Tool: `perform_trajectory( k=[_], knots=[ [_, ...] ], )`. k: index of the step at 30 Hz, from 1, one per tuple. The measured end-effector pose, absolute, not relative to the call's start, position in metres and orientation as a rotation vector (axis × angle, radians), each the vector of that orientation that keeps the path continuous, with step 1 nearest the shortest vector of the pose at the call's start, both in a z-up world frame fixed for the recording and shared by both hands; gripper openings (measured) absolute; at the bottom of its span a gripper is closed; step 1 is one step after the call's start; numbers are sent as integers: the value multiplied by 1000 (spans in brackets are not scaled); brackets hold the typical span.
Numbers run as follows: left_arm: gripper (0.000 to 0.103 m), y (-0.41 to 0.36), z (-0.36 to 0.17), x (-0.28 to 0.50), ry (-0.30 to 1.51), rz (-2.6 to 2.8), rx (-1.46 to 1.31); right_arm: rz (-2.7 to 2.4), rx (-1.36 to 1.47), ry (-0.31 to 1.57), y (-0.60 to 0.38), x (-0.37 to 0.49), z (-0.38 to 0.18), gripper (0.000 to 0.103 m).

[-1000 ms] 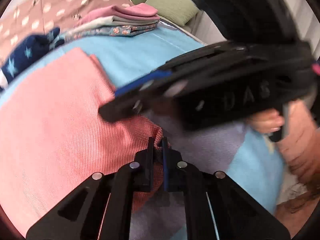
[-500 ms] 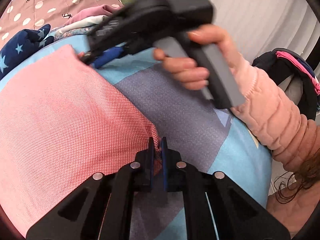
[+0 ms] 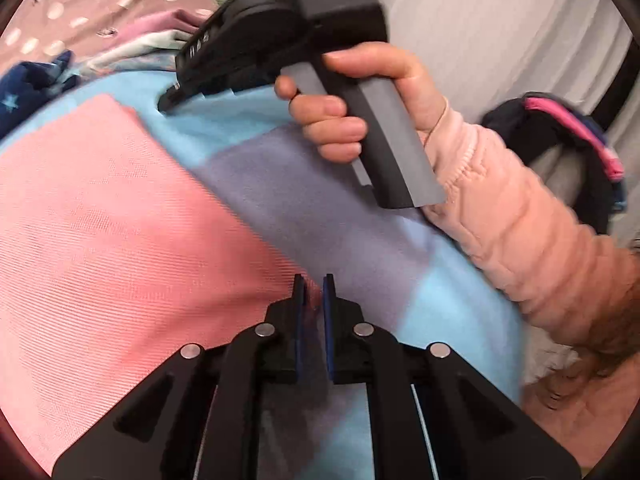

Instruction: Fold small clothes

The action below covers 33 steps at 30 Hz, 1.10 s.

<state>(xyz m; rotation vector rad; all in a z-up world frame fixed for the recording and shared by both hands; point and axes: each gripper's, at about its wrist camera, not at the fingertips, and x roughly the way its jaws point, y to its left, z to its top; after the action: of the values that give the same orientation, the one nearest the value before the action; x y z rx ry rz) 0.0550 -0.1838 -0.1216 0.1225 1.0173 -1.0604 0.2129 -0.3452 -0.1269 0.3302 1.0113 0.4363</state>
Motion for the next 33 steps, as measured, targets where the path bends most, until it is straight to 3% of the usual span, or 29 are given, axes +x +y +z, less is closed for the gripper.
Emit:
perform_trajectory(
  k=[5, 9, 13, 20, 22, 25, 33],
  knots=[
    [8, -195, -116, 26, 988, -1126, 216, 550, 200, 971, -335, 152, -101, 4],
    [19, -165, -108, 25, 985, -1062, 157, 641, 235, 1014, -330, 108, -107, 4],
    [34, -99, -101, 33, 952, -861, 78, 573, 147, 1081, -321, 72, -136, 5],
    [38, 29, -91, 27, 891, -513, -74, 457, 100, 985, -312, 44, -94, 11],
    [44, 71, -83, 19, 839, -421, -153, 470, 24, 942, -291, 32, -77, 14],
    [44, 139, -77, -2, 768, -284, -297, 530, -112, 875, -242, 13, -59, 36],
    [42, 217, -95, -37, 736, -285, -450, 780, -371, 775, -74, -27, -67, 42]
  ],
)
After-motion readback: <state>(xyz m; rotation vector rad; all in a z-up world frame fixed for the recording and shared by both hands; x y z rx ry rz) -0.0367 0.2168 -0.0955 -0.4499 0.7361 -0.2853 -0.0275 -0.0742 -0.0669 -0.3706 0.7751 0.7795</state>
